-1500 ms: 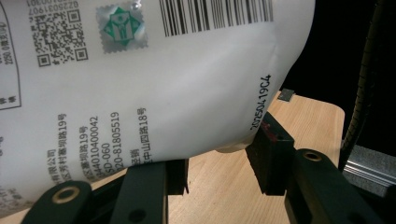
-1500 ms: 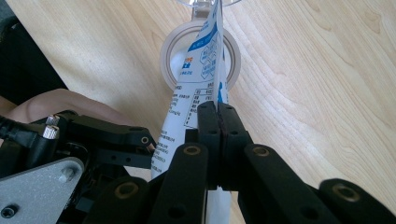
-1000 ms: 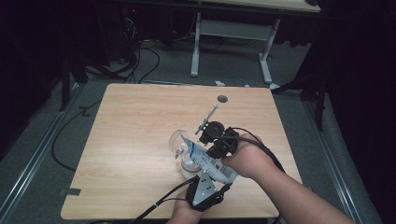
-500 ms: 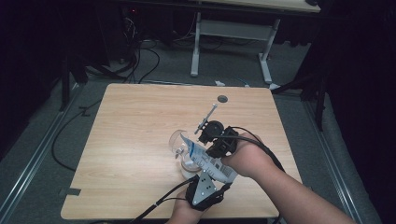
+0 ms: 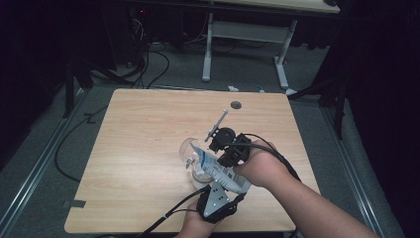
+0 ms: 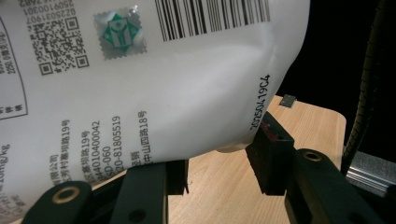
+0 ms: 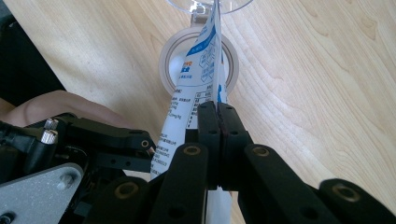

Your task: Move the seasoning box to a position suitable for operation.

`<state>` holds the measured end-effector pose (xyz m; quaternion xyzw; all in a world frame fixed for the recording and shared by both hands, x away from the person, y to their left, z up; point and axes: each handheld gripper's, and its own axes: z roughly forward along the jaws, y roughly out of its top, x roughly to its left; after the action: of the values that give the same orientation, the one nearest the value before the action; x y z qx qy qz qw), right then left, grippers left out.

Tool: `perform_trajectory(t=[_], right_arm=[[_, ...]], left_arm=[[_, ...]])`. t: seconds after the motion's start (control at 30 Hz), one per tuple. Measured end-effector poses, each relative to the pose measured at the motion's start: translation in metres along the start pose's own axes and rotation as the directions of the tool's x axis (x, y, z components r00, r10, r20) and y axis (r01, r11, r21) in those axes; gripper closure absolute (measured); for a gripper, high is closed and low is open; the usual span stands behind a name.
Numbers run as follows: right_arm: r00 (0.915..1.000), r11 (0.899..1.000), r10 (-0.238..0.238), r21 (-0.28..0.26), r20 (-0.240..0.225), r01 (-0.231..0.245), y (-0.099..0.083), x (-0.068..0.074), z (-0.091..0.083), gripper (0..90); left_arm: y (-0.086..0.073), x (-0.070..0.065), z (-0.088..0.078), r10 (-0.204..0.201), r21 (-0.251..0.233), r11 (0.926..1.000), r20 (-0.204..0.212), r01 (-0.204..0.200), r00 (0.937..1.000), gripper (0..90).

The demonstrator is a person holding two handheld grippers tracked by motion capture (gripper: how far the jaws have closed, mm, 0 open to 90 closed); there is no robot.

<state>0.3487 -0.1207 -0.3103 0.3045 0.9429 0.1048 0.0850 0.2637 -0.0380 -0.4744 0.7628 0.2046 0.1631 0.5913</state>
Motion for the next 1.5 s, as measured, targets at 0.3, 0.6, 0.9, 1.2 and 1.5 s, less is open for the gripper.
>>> perform_trajectory(t=[0.3,0.6,0.9,1.2,1.5], right_arm=[[1.0,1.0,-0.004,-0.004,0.0,0.004,0.0011,0.0004,0.0003,90.0],[1.0,1.0,-0.002,-0.006,0.001,0.002,0.0002,-0.0001,-0.0009,90.0],[1.0,1.0,-0.002,-0.009,0.004,0.002,-0.0005,-0.0002,-0.003,90.0],[1.0,1.0,-0.003,-0.015,0.001,0.003,-0.0001,-0.0001,-0.0033,90.0],[1.0,1.0,-0.003,-0.014,0.003,0.003,0.0006,0.0004,-0.0038,90.0]], left_arm=[[0.0004,0.0004,-0.0003,0.0,-0.003,1.0,0.0,0.0,1.0,61.8],[0.0013,-0.0006,0.0004,-0.003,-0.009,1.0,0.002,0.003,1.0,61.8],[0.0024,-0.0012,0.0004,-0.007,-0.013,0.9999,0.003,0.007,1.0,61.8],[0.0032,-0.0012,0.0,-0.006,-0.018,0.9998,0.002,0.006,1.0,61.8],[0.0036,-0.0011,-0.0002,-0.008,-0.022,0.9997,0.001,0.008,1.0,61.8]])
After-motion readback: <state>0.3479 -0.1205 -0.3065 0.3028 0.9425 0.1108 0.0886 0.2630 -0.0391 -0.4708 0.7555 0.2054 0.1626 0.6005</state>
